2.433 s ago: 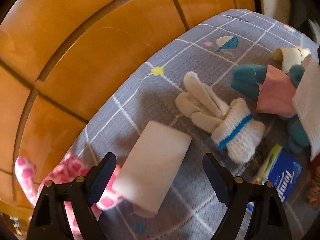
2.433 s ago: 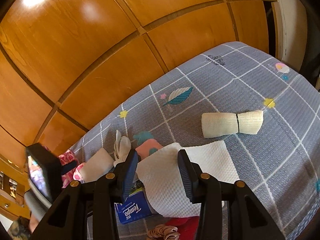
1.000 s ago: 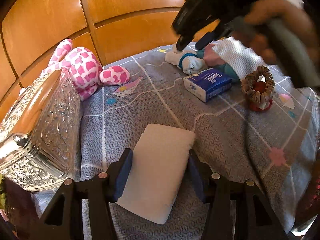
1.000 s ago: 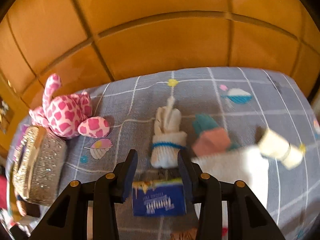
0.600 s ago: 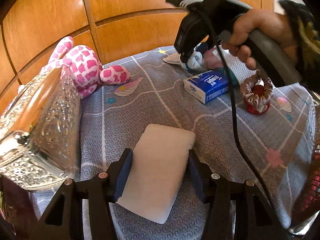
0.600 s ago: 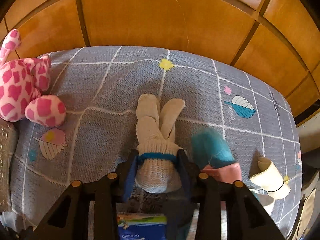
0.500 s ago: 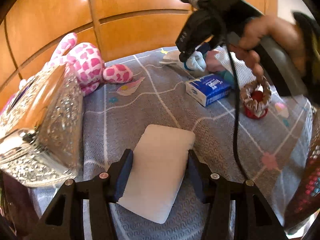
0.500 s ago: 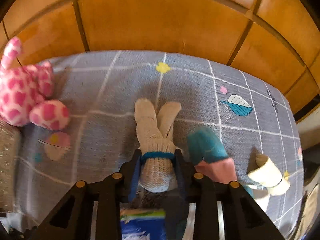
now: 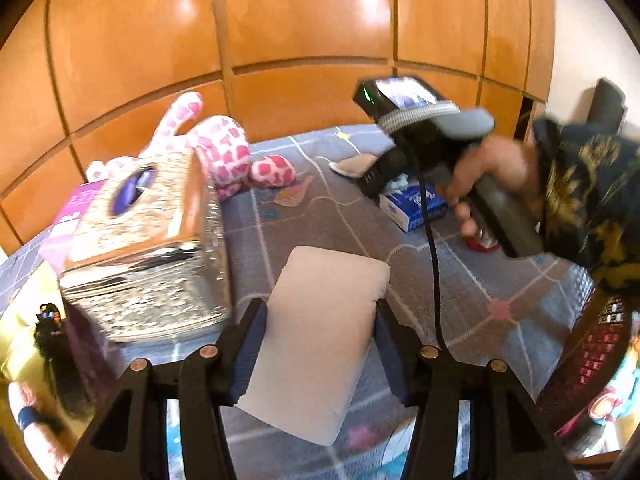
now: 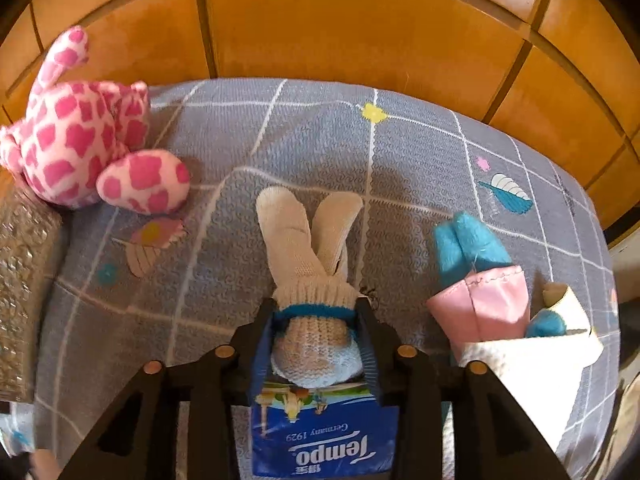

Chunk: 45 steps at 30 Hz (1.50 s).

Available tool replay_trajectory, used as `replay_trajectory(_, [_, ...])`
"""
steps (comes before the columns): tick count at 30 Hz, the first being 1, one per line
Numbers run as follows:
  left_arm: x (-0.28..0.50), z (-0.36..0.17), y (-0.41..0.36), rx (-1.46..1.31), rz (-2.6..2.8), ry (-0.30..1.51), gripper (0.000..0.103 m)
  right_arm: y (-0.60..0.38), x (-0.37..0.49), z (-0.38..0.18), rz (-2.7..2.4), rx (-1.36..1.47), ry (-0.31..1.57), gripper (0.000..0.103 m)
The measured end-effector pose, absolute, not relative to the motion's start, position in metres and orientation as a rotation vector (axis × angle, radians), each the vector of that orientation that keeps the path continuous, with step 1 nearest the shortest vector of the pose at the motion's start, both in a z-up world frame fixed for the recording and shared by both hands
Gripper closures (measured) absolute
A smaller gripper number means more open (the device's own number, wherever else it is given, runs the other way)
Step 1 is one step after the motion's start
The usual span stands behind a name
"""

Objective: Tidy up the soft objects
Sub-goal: 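Carry the white block into the gold tray with the left gripper while the right grasps the white knit glove, then carry the white knit glove into the gold tray and open the right gripper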

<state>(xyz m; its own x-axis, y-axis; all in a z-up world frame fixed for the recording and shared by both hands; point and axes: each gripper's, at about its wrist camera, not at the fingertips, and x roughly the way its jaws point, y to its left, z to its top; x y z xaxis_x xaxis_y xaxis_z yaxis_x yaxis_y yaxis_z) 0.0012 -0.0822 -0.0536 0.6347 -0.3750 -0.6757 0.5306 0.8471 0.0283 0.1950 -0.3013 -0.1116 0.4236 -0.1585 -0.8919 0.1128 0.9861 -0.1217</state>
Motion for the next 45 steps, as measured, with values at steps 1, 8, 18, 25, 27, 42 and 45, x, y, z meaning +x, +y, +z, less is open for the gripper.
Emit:
replay_trajectory(1, [0.0,-0.051,-0.078,0.228,-0.516,0.709,0.049,-0.301,0.196,-0.115,-0.177,-0.053,1.134,0.058])
replay_trajectory(8, [0.0,-0.021,-0.019,0.113,-0.421,0.682,0.049,-0.311,0.19,-0.123,-0.229,-0.001,1.09,0.069])
replay_trajectory(18, [0.039,-0.007,0.138,-0.083,-0.025,0.704,0.049,-0.3,0.184,-0.123,-0.238,-0.031,1.084,0.069])
replay_trajectory(25, [0.072,-0.036,0.246,-0.163,0.194,0.816,0.049,-0.296,0.183,-0.119,-0.25,-0.042,1.086,0.069])
replay_trajectory(27, [0.08,-0.047,0.268,-0.162,0.231,0.852,0.048,-0.295,0.185,-0.119,-0.254,-0.043,1.089,0.069])
replay_trajectory(42, [0.062,-0.07,0.287,-0.219,0.316,0.869,0.021,-0.27,0.196,-0.094,-0.252,-0.074,1.045,0.072])
replay_trajectory(45, [0.053,-0.065,0.28,-0.224,0.307,0.86,0.021,-0.257,0.195,-0.074,-0.216,-0.096,0.989,0.072])
